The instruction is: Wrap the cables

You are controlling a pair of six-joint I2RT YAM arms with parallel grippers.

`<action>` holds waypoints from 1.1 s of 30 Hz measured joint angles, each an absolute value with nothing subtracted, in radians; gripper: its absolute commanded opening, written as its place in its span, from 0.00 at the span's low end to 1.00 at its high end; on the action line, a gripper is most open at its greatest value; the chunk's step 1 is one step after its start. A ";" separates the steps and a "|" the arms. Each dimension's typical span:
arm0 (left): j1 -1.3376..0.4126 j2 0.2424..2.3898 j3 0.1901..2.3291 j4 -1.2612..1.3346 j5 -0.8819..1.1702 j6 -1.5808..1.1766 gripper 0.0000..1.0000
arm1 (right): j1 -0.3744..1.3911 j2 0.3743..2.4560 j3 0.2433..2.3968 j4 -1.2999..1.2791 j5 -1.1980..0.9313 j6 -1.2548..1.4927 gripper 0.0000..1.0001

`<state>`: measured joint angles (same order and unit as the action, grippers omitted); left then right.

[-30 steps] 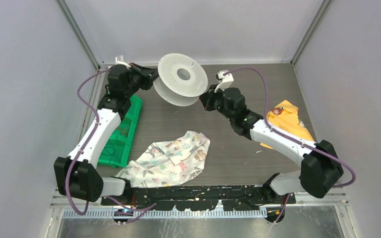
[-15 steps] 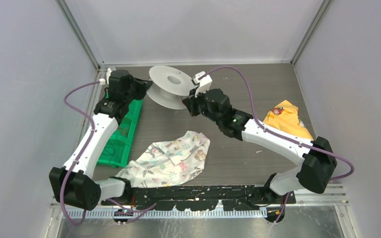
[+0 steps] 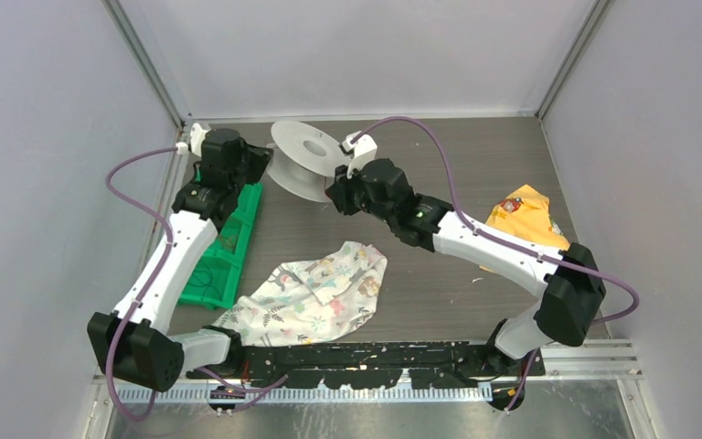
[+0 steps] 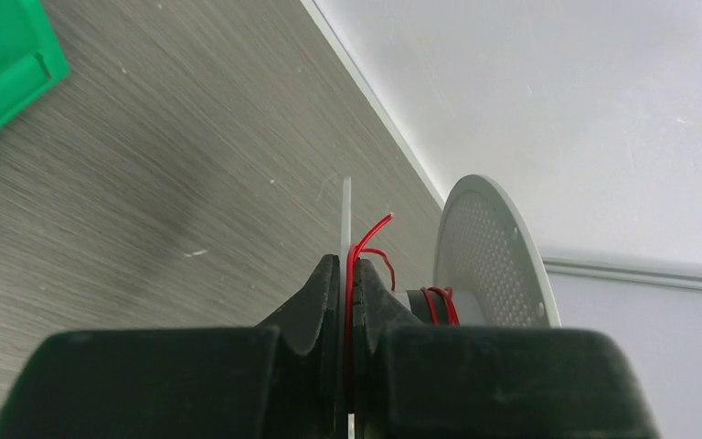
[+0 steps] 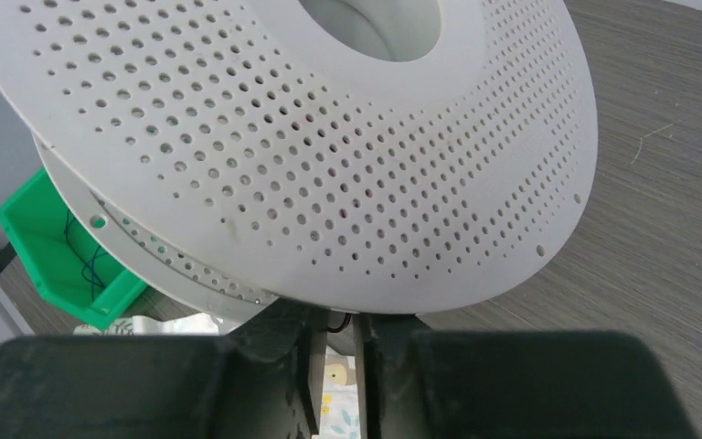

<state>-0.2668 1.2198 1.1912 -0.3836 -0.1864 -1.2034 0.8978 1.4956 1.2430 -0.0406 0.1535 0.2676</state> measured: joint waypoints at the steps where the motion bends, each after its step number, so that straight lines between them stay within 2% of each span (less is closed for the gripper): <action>1: -0.268 1.220 1.193 -0.383 -0.197 -1.195 0.01 | 0.902 1.501 1.246 -0.044 0.151 0.270 0.32; 5: -0.269 1.220 1.194 -0.384 -0.226 -1.166 0.01 | 0.908 1.515 1.262 -0.056 0.150 0.286 0.35; 6: -0.269 1.220 1.194 -0.383 -0.228 -1.166 0.01 | 0.908 1.516 1.266 -0.057 0.150 0.288 0.32; 9: -0.269 1.220 1.194 -0.378 -0.232 -1.164 0.01 | 0.908 1.519 1.270 -0.054 0.144 0.297 0.10; 10: -0.271 1.220 1.194 -0.374 -0.232 -1.164 0.01 | 0.908 1.519 1.270 -0.054 0.143 0.295 0.06; 16: -0.284 1.221 1.194 -0.367 -0.216 -1.154 0.01 | 0.918 1.519 1.270 -0.023 0.109 0.300 0.05; 19: -0.284 1.225 1.195 -0.376 -0.216 -1.150 0.01 | 0.921 1.519 1.270 -0.013 0.080 0.282 0.01; 23: -0.285 1.270 1.251 -0.442 -0.205 -1.139 0.00 | 0.919 1.519 1.269 -0.005 0.031 0.236 0.01; 33: -0.323 1.308 1.279 -0.484 -0.179 -1.090 0.01 | 0.931 1.521 1.246 0.075 -0.002 0.176 0.20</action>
